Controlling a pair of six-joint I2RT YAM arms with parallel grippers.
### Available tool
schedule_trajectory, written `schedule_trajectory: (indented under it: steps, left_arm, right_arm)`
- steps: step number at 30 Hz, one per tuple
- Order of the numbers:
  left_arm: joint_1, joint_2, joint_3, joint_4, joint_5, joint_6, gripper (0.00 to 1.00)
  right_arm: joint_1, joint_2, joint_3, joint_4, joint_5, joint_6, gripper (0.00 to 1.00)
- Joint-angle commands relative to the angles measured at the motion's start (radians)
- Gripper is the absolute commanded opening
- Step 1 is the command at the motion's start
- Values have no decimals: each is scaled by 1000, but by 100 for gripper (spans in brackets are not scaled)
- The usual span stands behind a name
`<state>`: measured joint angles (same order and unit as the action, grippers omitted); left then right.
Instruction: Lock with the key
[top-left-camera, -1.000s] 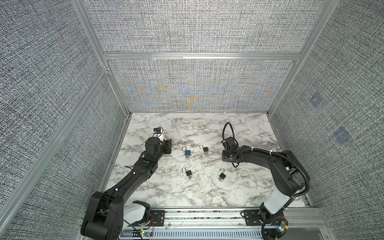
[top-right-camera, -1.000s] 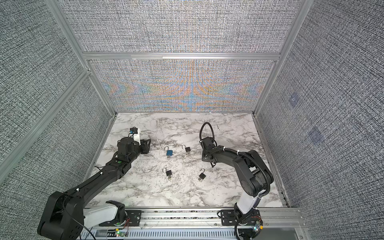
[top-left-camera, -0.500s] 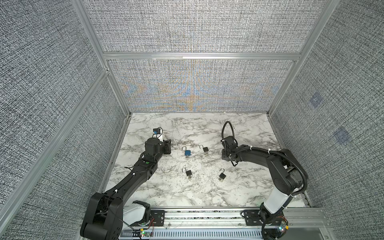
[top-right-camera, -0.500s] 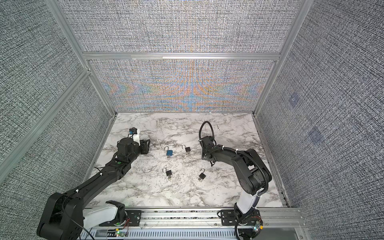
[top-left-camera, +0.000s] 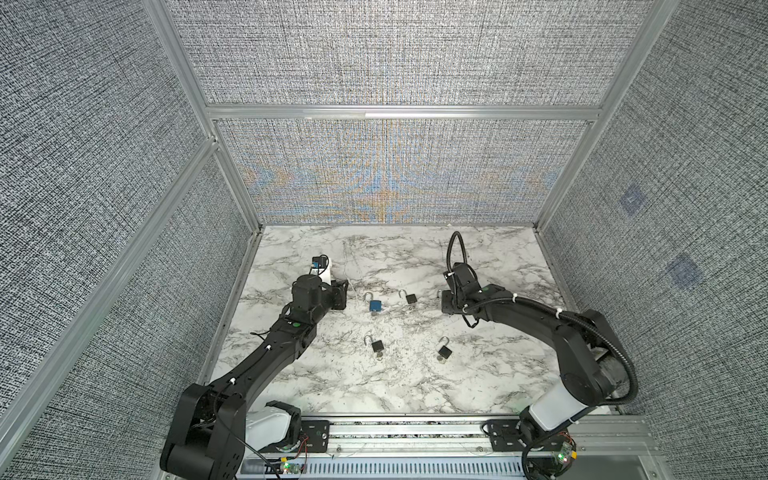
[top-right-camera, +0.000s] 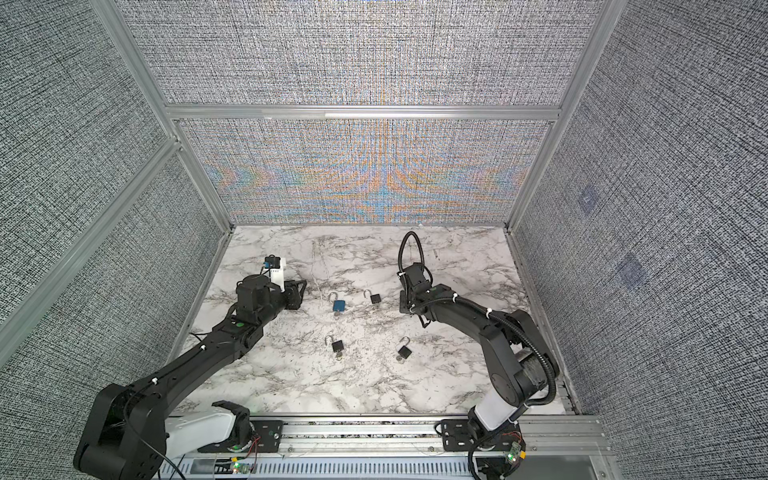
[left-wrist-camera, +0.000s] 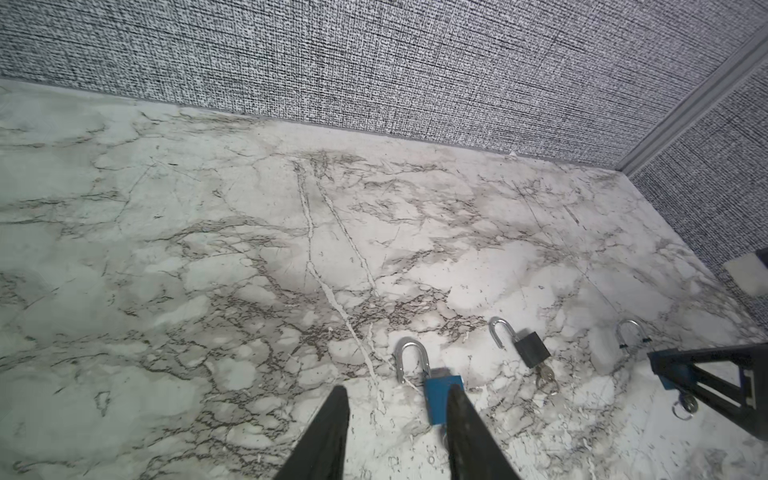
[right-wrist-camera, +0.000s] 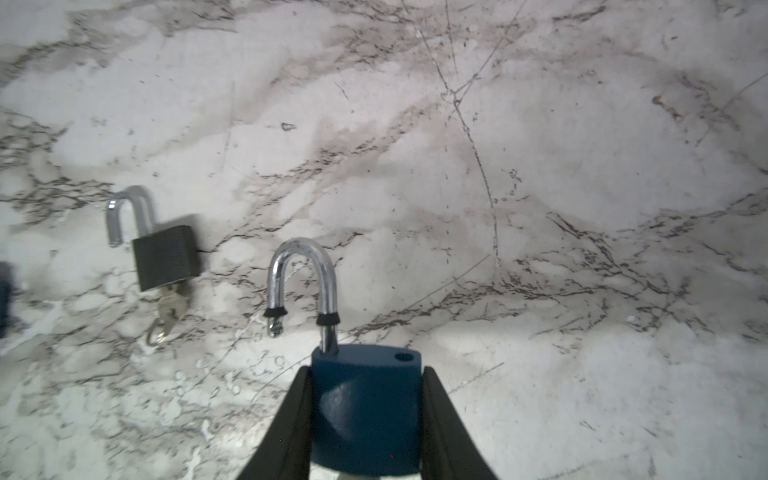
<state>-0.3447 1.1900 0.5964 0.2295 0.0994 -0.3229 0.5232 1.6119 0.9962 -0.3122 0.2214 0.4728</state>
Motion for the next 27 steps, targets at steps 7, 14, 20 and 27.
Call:
schedule_trajectory:
  steps: [7, 14, 20, 27]
  left_arm:
    - [-26, 36, -7, 54, 198, -46, 41]
    - [-58, 54, 4, 107, 278, -92, 42]
    - [-109, 100, 6, 191, 333, -131, 47]
    - [-168, 178, 36, 257, 376, -158, 46]
  right_arm:
    - [42, -61, 47, -40, -120, -24, 27]
    - [92, -101, 73, -51, -178, -26, 27]
    - [134, -126, 82, -57, -210, -24, 27]
    - [174, -151, 66, -45, -221, -8, 27]
